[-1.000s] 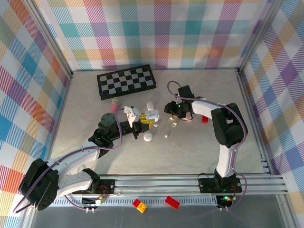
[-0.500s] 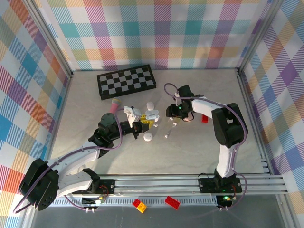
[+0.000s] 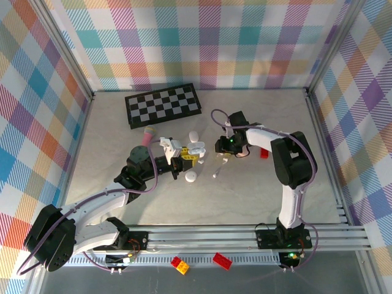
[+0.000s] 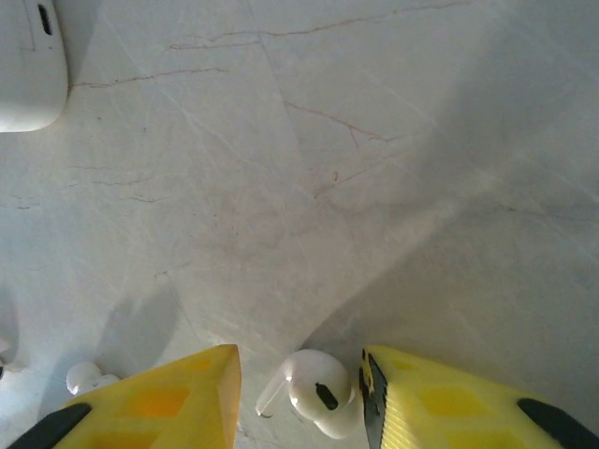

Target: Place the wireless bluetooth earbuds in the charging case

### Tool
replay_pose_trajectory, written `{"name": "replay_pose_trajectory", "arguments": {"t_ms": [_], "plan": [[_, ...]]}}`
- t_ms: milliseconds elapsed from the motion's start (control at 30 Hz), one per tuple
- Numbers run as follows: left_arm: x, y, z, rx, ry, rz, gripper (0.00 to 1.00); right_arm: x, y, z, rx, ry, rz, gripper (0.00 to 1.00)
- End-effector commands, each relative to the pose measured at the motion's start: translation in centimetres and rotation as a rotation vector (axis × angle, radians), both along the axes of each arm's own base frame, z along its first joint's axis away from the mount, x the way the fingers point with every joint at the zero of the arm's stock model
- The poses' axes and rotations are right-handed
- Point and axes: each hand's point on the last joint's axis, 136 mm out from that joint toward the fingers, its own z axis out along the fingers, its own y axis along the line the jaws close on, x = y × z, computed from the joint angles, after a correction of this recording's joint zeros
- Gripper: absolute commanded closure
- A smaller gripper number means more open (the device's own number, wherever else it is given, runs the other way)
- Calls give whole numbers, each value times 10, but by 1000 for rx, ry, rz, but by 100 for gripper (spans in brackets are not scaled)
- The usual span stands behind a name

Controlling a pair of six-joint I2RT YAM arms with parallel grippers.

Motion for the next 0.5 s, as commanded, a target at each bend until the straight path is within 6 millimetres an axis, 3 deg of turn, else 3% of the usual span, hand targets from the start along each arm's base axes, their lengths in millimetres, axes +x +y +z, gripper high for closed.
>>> {"name": "replay_pose_trajectory", "arguments": {"t_ms": [0,467], "plan": [[-4,2,12,-20,-39,-19,96,-1,5,-1,23,13,11,62],[-1,0,10,-16,-38,-23,96,-7,1,-2,13,9,27,77]]}}
